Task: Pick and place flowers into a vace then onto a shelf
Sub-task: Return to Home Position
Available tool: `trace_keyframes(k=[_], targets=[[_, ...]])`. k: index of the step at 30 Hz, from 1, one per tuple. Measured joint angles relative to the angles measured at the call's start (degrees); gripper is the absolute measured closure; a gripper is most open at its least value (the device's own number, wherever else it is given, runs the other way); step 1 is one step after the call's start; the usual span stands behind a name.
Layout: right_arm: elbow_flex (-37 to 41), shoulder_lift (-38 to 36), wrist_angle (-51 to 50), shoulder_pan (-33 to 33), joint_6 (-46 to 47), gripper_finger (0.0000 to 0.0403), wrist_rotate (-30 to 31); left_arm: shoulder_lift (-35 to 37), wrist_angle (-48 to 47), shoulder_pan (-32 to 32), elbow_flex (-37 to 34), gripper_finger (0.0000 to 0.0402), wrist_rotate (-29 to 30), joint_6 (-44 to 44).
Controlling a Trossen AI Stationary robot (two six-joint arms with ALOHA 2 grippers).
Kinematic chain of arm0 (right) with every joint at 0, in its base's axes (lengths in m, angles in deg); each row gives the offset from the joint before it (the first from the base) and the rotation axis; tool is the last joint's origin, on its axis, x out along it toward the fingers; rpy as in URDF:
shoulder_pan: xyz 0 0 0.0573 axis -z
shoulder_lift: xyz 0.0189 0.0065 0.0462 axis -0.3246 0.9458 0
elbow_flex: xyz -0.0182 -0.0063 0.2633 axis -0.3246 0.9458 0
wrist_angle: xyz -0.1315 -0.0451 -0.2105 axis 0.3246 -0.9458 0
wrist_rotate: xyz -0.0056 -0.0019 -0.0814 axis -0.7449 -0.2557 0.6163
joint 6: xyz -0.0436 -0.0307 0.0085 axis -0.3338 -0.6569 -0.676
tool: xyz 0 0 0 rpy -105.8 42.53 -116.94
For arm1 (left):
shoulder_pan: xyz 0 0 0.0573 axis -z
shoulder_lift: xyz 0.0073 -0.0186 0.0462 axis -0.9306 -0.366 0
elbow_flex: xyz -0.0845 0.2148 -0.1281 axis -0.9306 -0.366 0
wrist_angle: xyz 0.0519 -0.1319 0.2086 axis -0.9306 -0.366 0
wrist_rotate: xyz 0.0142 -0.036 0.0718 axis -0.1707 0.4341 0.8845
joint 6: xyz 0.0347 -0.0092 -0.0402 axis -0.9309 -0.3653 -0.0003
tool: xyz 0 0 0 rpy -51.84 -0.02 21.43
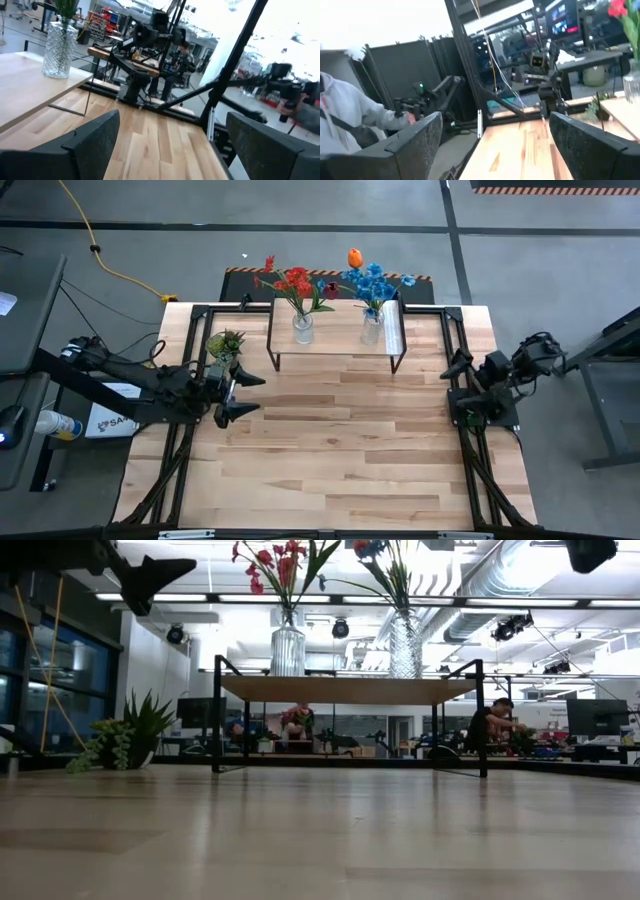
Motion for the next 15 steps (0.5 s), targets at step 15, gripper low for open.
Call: trace_keyframes(k=[15], targets=[[4.26,-0.17,7.11,0.02,-1.42,0.0045,-2.05,-3.10,9.59,-0.31,-0.05,0.0002,1.28,-11.18]])
